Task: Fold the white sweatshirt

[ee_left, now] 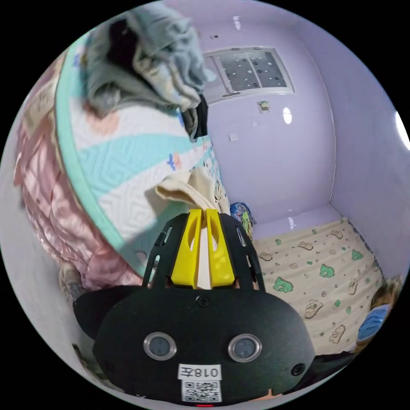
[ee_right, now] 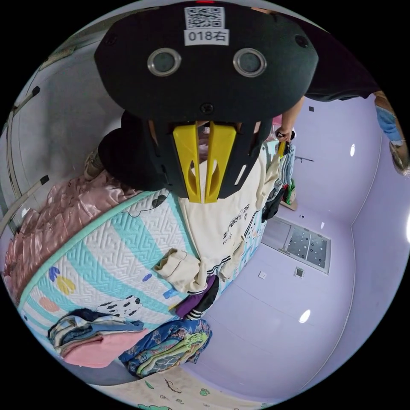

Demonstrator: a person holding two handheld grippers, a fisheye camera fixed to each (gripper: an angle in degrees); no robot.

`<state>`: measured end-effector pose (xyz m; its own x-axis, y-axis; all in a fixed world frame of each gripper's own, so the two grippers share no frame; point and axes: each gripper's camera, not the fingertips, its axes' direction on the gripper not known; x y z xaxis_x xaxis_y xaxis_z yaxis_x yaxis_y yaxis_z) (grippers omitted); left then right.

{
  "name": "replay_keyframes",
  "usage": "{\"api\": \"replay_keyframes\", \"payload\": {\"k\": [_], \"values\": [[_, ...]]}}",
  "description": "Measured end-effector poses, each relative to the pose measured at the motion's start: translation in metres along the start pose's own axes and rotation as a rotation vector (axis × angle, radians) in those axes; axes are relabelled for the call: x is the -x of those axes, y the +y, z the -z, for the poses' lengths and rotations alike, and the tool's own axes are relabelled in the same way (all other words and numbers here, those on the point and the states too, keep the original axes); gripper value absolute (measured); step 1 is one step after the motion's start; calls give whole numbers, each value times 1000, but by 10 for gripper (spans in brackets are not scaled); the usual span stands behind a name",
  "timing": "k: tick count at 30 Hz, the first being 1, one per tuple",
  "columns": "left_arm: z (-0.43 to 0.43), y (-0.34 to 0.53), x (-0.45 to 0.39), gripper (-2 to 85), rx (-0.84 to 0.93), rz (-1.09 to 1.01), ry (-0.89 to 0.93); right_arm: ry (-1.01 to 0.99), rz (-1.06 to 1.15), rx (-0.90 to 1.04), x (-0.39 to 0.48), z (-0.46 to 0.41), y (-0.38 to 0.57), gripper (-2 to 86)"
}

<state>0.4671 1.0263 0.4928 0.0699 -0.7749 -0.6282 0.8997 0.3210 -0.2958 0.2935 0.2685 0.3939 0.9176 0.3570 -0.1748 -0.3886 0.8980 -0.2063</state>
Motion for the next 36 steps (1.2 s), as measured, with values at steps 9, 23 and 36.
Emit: {"api": "replay_keyframes", "payload": {"k": [9,23,36], "values": [[55,-101,-57,-9,-128,-321,-65,-68,-187,19,-20,-24,-94,81],[44,-190,-6,-9,-95,-331,-147,-196,-425,4,-27,-71,-148,80],[44,-290,-6,-9,-46,-376,-225,312,94,-138,163,45,-302,0]]}}
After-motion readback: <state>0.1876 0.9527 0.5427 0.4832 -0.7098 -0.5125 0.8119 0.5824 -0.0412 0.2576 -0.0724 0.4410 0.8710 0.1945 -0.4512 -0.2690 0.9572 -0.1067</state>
